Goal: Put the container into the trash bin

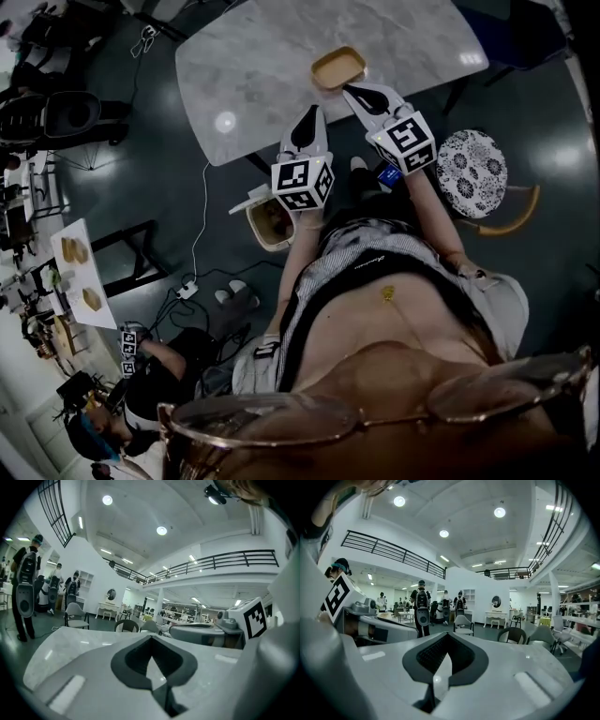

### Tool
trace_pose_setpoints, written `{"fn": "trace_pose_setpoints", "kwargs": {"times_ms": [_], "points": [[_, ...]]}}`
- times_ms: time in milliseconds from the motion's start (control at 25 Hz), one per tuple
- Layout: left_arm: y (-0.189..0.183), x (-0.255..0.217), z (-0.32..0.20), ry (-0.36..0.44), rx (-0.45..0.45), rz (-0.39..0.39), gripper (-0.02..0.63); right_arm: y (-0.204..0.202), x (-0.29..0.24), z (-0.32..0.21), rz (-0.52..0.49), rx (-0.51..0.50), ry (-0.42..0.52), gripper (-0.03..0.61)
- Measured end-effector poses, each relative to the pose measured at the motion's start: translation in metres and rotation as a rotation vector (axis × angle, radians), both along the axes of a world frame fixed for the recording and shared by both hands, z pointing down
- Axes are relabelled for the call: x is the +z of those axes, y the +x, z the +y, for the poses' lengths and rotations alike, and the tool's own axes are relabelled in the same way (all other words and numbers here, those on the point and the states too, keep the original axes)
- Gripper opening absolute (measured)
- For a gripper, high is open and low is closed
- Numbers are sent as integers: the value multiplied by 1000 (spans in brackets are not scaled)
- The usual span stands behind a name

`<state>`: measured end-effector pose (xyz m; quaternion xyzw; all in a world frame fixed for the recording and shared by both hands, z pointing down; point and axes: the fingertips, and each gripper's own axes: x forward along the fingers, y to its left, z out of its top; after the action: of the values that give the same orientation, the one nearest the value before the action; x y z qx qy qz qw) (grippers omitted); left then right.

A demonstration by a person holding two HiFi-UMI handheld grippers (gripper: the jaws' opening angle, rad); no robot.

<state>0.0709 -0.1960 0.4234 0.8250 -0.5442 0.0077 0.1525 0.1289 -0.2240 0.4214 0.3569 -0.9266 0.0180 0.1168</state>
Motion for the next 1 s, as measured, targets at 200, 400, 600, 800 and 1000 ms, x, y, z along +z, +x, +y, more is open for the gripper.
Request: {"fn": "trace_pose_setpoints", "kwargs": {"times_ms": [200, 400, 600, 800, 1000], "points": [[-3, 7, -40, -20, -47, -4, 2, -2, 6, -47, 30, -47, -10, 23], [-3, 11, -70, -20, -93, -6, 2, -7, 13, -76, 31, -110, -34, 23], [-7, 23, -91, -28, -121, -16, 2, -19, 32, -93, 63, -170, -50, 23], [-17, 38, -109, -50, -154, -17, 2, -34, 57, -106, 125, -227, -78, 23], [-26, 57, -124, -83, -137, -35, 2, -44, 80, -120, 173, -232, -105, 23]]}}
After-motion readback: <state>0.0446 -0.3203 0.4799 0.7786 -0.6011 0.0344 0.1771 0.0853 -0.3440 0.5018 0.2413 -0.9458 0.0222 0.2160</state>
